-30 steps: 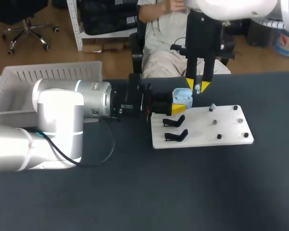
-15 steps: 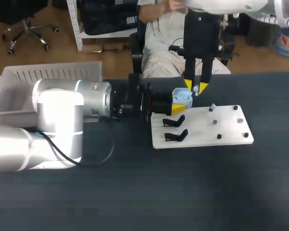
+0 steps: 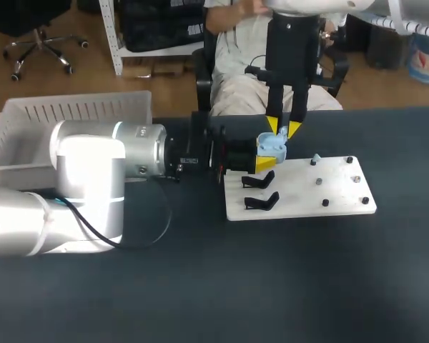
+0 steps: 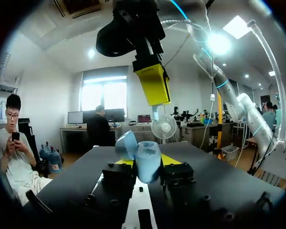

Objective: Pick up each earbud case from the left stands, insert the matching earbuds, close the lid, and place the case in the box.

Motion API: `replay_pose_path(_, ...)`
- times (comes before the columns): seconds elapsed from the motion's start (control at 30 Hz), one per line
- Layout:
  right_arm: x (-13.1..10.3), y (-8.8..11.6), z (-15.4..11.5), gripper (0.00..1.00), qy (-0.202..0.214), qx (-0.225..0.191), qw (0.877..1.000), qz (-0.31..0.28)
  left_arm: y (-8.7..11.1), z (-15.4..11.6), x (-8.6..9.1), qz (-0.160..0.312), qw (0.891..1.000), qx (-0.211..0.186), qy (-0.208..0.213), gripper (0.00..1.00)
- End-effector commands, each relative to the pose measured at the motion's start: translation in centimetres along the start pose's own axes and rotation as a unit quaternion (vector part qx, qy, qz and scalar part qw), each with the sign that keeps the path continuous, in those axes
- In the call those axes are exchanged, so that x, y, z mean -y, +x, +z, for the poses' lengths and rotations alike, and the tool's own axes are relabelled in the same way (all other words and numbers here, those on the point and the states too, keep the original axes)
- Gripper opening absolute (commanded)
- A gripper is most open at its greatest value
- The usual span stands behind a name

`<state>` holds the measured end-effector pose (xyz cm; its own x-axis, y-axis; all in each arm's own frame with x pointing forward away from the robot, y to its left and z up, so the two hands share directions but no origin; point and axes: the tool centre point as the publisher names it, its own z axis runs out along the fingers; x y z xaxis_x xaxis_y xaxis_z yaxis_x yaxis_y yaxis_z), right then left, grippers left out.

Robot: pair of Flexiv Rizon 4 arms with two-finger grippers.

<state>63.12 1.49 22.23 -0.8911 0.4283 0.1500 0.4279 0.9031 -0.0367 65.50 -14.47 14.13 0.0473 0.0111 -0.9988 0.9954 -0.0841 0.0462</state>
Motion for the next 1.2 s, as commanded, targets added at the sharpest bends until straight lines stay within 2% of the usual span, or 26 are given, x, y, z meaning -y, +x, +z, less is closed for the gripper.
replay_pose_path(0.03,0.0,-0.1,0.3,0.0,-0.002,-0.001,1.0,0.001,0.3,0.2,0.0,0.001,1.0,0.002,0.001,0.0)
replay_pose_path(0.53,0.0,-0.4,0.7,0.0,-0.007,0.004,1.0,-0.002,0.4,0.3,0.0,-0.001,1.0,0.001,0.001,0.0)
replay_pose_path(1.2,-0.5,-0.8,1.7,0.0,0.006,0.002,1.0,-0.001,0.4,0.3,0.0,-0.001,1.0,0.001,0.001,0.0)
